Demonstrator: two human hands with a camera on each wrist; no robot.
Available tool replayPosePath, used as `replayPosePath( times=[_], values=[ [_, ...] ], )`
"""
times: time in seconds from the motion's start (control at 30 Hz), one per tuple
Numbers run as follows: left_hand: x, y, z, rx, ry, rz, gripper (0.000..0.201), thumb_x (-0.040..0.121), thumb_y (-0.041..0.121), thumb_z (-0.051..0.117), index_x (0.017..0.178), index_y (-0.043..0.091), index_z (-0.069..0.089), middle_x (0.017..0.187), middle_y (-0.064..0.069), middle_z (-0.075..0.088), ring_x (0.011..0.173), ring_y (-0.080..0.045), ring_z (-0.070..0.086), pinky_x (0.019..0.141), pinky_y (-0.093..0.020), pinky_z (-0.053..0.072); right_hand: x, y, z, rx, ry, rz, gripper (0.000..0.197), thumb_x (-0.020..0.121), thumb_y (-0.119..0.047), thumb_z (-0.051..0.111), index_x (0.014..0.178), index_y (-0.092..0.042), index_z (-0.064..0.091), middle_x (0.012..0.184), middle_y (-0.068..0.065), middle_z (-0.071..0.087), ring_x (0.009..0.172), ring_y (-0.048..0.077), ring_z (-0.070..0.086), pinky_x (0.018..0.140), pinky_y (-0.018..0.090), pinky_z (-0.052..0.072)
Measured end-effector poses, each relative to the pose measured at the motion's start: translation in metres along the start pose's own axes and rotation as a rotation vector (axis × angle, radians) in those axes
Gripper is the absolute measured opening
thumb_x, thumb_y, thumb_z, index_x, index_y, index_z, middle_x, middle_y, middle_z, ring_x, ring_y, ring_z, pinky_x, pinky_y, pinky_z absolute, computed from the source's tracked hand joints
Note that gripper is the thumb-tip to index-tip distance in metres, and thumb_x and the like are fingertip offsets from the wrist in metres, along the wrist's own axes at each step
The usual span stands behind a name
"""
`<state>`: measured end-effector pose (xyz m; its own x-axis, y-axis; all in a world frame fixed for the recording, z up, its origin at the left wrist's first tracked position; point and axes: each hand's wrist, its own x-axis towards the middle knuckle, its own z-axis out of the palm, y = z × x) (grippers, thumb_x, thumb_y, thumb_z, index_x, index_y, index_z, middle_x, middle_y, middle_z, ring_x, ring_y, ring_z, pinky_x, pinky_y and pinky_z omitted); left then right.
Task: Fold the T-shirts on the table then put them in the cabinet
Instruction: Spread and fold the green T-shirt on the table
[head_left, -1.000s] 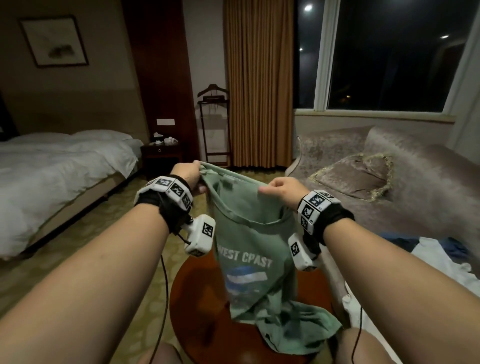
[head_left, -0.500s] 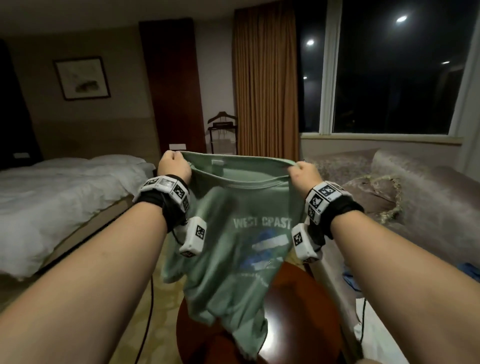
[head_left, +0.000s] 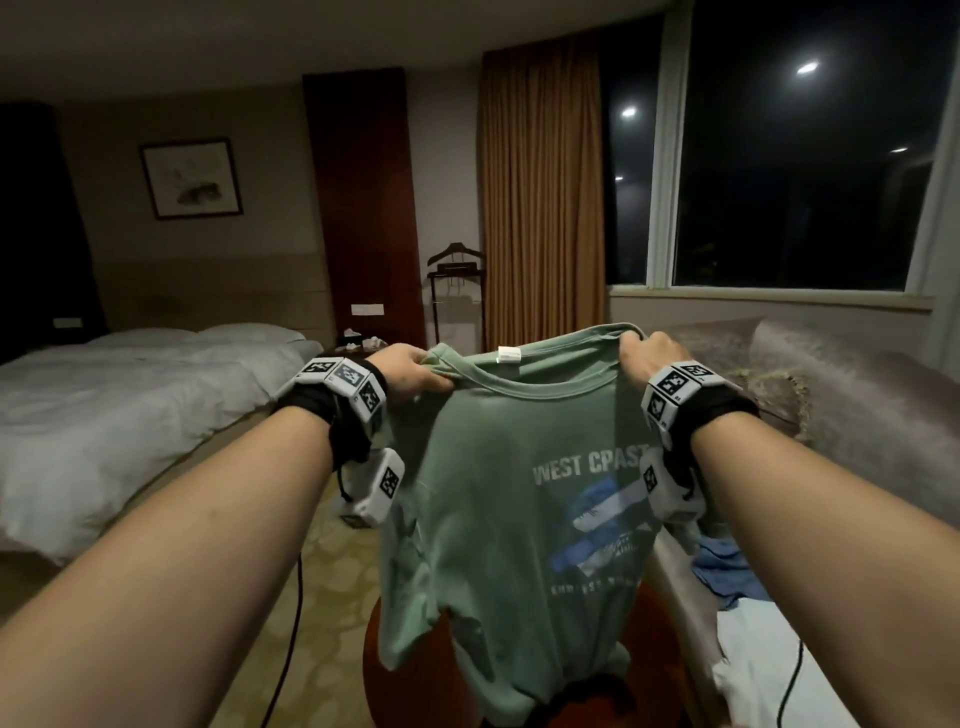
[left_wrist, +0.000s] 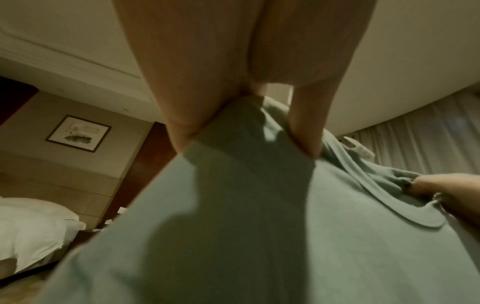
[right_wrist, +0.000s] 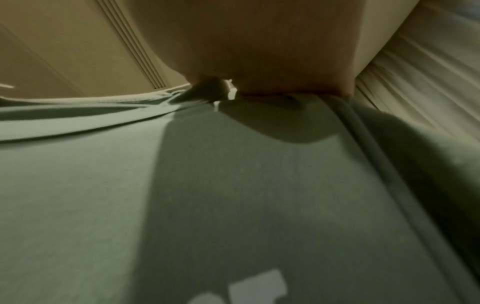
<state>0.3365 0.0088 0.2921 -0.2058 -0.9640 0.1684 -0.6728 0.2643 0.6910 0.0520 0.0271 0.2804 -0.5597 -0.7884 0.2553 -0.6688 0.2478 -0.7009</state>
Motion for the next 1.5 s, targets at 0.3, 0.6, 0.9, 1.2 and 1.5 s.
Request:
replayPosePath(
  times=[0.3, 0.6, 0.9, 1.2, 1.5],
  values=[
    [0.001, -0.006, 0.024, 0.102, 0.099, 0.205, 0.042, 0.09, 0.013, 0.062, 0.131, 0.017, 0.053, 0.108, -0.005, 0.064, 0.096, -0.019, 0.061, 0.083, -0.027, 0.048, 0.005, 0.01, -0.001, 0.032, -0.005, 0.089, 0.055, 0.093, -0.039, 0.037, 0.128, 0.001, 0.053, 0.133, 0.024, 0.052, 0.118, 0.038, 0.051, 0.098, 0.038, 0.039],
    [0.014, -0.016, 0.042, 0.265, -0.185, 0.179, 0.02, 0.088, 0.006, 0.056, 0.098, 0.023, 0.063, 0.096, 0.0, 0.063, 0.087, -0.017, 0.06, 0.073, -0.03, 0.053, 0.02, 0.021, 0.031, -0.043, -0.11, 0.186, 0.056, 0.092, -0.04, 0.036, 0.132, -0.002, 0.051, 0.136, 0.021, 0.05, 0.121, 0.036, 0.05, 0.098, 0.037, 0.037],
    [0.042, -0.05, 0.046, 0.657, -0.24, 0.013, 0.028, 0.079, 0.048, 0.072, 0.085, 0.02, 0.073, 0.074, 0.001, 0.069, 0.065, -0.012, 0.061, 0.052, -0.02, 0.044, 0.043, 0.028, 0.073, -0.081, -0.133, 0.082, 0.041, 0.09, -0.026, 0.047, 0.114, 0.003, 0.061, 0.121, 0.024, 0.059, 0.101, 0.036, 0.058, 0.072, 0.03, 0.035],
    [0.06, -0.071, 0.065, 0.031, -0.17, -0.253, 0.025, 0.1, 0.011, 0.029, 0.091, 0.01, 0.052, 0.091, -0.012, 0.058, 0.071, -0.031, 0.063, 0.051, -0.026, 0.048, 0.047, 0.037, 0.087, -0.297, -0.132, -0.204, 0.035, 0.095, 0.004, 0.034, 0.121, 0.008, 0.057, 0.127, 0.022, 0.056, 0.119, 0.033, 0.053, 0.095, 0.04, 0.046],
    [0.054, -0.04, 0.042, 0.018, 0.465, -0.003, 0.025, 0.102, 0.022, 0.03, 0.111, 0.006, 0.047, 0.109, -0.025, 0.057, 0.102, -0.041, 0.054, 0.082, -0.039, 0.04, 0.036, 0.017, 0.058, -0.574, 0.015, -0.532, 0.031, 0.098, 0.0, 0.03, 0.116, 0.005, 0.054, 0.123, 0.024, 0.058, 0.113, 0.039, 0.055, 0.089, 0.044, 0.044]
  ],
)
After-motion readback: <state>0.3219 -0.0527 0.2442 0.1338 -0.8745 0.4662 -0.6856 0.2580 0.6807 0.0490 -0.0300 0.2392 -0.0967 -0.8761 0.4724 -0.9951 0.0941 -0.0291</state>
